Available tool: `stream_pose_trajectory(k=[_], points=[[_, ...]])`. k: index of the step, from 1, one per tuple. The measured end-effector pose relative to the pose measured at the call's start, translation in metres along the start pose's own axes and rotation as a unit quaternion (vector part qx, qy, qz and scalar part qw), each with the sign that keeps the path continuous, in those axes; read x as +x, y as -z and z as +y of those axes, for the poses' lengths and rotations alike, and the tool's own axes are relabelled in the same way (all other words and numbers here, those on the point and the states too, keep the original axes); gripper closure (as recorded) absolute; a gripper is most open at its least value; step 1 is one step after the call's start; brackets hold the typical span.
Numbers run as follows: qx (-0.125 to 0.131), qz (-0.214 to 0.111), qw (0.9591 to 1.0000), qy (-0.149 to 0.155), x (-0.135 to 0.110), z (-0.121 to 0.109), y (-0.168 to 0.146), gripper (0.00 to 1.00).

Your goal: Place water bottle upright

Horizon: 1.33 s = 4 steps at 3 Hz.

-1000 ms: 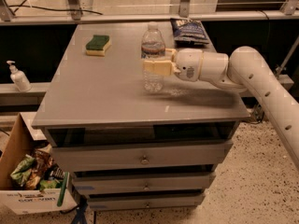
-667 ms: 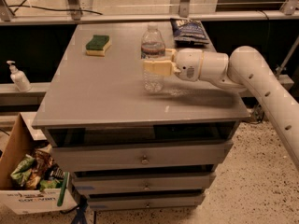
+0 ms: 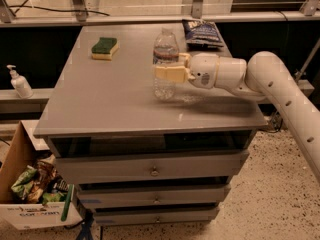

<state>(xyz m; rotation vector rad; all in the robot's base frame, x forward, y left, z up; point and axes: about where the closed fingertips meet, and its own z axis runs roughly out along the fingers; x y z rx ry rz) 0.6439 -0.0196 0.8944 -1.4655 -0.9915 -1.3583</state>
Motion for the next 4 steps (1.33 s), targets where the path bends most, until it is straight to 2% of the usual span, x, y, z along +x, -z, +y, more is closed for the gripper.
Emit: stream_pose_trajectory(k=[1,2,4], points=[[-0.001,0.004,1.0000,-0.001,-0.001,-0.005,0.009,0.12],[-0.002,0.006,1.0000,-0.001,0.001,-0.008,0.016,0.00],[-0.004,0.003,1.0000,0.000,0.005,-0.010,0.020,0.00]])
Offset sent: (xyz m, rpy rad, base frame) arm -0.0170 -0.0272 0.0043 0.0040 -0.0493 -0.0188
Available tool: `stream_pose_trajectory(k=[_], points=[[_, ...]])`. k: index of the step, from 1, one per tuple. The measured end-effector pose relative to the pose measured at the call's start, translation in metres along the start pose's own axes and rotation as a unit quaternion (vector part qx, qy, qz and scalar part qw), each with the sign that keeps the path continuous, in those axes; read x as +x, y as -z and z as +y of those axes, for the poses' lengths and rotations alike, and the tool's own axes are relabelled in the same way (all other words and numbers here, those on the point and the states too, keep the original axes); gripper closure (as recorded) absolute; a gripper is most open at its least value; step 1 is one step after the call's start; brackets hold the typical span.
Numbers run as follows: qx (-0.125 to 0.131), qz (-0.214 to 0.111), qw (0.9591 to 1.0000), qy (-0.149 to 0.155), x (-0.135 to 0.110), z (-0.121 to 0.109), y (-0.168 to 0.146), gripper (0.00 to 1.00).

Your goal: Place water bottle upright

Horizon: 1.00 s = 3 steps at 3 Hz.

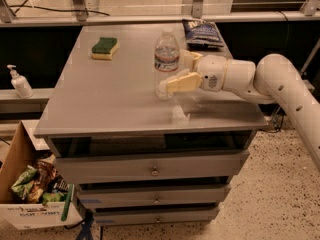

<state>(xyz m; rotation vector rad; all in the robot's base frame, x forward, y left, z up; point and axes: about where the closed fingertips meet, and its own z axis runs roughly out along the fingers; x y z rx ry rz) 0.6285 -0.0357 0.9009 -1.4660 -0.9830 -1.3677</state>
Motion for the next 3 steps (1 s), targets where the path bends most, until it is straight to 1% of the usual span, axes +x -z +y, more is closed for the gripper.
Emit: stream_pose_trajectory(k=[1,2,3], points=[[-0.003,-0.003,1.0000,0.000,0.001,-0.001,0.003,0.00],[-0.014,-0.006,0.9999,0.002,0.005,-0.002,0.018,0.00],[-0.036,-0.015,0.9992,0.008,0.015,-0.006,0.049,0.00]])
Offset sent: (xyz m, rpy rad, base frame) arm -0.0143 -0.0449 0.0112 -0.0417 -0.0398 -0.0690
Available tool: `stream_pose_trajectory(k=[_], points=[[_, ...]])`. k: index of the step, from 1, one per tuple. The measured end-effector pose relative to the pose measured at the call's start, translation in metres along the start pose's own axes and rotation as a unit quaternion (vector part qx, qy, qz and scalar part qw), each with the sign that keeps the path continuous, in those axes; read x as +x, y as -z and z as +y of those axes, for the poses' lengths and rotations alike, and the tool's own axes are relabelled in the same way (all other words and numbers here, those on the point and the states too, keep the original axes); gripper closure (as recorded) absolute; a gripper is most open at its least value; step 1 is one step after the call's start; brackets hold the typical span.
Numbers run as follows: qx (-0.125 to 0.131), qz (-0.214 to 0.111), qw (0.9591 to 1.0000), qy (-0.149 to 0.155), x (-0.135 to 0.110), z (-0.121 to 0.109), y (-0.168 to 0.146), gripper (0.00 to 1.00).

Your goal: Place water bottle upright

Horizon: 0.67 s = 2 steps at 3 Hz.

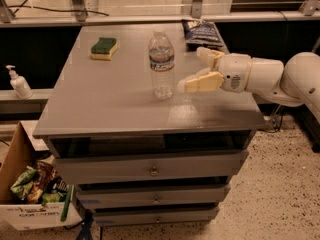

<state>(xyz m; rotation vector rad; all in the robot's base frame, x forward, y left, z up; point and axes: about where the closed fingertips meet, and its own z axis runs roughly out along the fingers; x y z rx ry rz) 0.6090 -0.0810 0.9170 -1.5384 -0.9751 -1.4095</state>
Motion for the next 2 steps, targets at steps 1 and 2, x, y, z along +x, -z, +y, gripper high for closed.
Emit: stream_pose_trajectory(k=[1,2], points=[[-0.028,-0.008,0.9996,-0.007,0.0098,-0.0051,0.0378,0.00],[-0.028,-0.008,0.9996,-0.007,0.0098,-0.0053,0.0373,0.00]])
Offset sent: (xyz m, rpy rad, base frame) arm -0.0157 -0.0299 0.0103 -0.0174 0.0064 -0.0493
